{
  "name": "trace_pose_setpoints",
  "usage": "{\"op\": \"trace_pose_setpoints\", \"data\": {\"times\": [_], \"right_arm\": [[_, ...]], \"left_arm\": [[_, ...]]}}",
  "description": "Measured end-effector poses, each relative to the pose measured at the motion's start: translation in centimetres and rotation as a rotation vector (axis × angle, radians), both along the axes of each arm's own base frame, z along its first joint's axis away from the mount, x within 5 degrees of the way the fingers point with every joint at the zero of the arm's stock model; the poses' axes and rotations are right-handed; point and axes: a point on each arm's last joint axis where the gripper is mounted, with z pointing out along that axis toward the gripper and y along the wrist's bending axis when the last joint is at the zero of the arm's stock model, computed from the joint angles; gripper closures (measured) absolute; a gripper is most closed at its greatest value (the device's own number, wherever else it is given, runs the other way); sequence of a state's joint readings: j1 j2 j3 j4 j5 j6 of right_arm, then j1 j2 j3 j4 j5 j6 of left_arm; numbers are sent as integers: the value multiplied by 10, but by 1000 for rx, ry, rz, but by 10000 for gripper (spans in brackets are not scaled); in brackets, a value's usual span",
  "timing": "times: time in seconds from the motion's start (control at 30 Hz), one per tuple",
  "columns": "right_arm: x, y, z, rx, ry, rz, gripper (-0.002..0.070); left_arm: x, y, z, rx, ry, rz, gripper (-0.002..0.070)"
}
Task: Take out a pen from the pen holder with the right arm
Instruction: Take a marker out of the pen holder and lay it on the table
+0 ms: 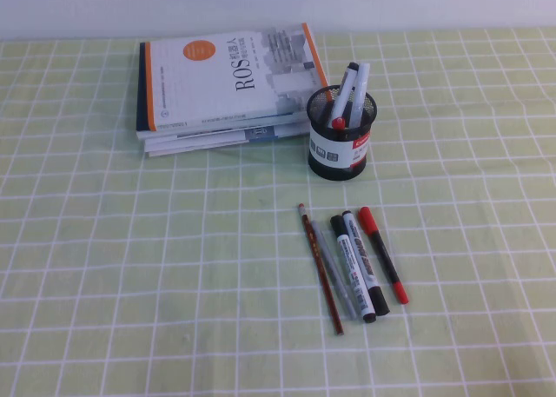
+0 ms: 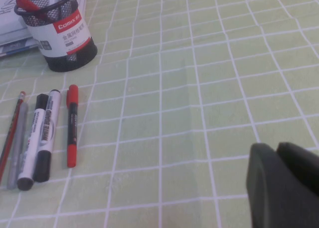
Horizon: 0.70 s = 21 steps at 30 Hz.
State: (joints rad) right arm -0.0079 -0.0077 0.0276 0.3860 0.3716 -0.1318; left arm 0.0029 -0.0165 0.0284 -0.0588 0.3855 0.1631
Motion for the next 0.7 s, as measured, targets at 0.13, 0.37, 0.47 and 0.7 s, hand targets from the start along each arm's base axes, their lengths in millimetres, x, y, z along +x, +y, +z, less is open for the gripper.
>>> {"op": "trace_pose_setpoints", "data": {"times": [0.13, 0.37, 0.47, 0.7], "right_arm": [[0, 0, 0, 0, 0, 0, 689], [0, 1, 0, 25, 0, 2, 689], [0, 3, 2, 96, -8, 3, 689], [3, 3, 15, 394, -115, -47, 689]], "left_arm": [[0, 0, 0, 0, 0, 0, 681], [0, 0, 0, 0, 0, 0, 681], [0, 0, 0, 0, 0, 0, 681], [0, 0, 0, 0, 0, 0, 681]]}}
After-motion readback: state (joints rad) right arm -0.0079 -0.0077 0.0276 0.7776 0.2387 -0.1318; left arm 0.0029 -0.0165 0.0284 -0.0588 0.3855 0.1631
